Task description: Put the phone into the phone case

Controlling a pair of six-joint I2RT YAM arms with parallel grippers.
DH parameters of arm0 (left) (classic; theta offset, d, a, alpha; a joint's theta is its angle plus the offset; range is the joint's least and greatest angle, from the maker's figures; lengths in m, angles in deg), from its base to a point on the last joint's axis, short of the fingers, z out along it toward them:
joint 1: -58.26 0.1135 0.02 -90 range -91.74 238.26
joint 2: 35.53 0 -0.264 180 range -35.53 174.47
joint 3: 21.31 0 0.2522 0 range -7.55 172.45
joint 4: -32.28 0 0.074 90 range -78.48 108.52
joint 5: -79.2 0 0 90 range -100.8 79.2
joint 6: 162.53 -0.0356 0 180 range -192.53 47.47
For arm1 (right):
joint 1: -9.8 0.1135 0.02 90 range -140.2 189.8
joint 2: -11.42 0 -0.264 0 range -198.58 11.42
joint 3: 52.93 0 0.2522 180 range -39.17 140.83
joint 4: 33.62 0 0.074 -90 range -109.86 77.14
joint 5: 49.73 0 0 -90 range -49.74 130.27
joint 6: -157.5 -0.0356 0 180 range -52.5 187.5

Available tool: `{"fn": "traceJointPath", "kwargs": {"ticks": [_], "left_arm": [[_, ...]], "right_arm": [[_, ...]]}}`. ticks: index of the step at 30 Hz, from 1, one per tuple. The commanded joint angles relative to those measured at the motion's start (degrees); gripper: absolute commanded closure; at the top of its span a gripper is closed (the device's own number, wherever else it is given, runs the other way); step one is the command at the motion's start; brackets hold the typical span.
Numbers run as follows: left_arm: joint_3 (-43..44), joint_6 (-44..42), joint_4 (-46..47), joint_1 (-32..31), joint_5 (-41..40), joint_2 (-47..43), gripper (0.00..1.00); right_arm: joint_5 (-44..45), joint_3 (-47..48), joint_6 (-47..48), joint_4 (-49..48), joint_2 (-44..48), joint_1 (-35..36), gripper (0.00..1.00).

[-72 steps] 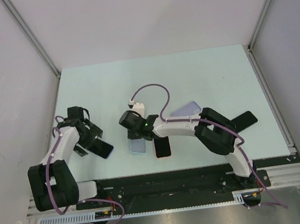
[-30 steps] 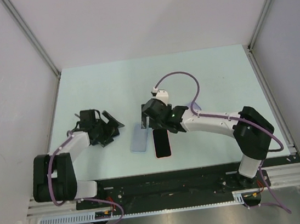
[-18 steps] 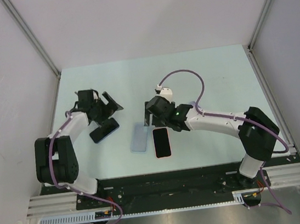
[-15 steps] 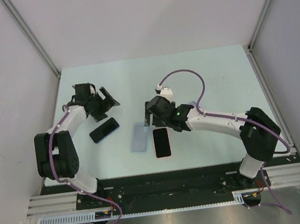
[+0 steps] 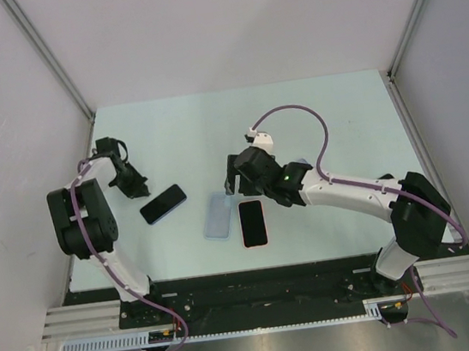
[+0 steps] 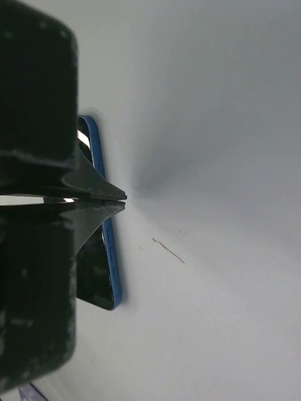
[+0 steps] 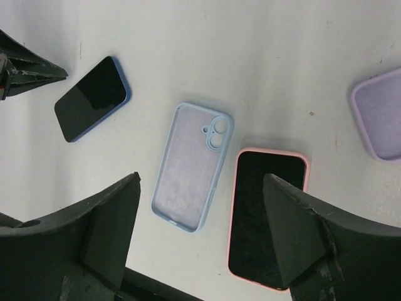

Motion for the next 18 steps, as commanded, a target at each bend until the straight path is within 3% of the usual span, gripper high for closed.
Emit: {"fn": "traceJointPath", "kwargs": {"ticks": [1, 13, 18], "left_arm": [[3.0, -1.6, -5.8, -0.3, -3.9, 3.0, 1.0], [-7.0, -3.5, -8.3, -0.5, -5.3, -3.1, 1.0], [-16.5, -2.2, -4.5, -1.4, 5.6, -13.1, 1.0]], "right_arm": [[-0.2, -0.3, 0.8, -1.9, 2.5, 0.3, 0.17], [0.4, -1.0, 1.3, -2.2, 5.2, 1.3, 0.17], [0.1, -2.1, 1.1, -3.3, 5.5, 2.2, 0.17]]}}
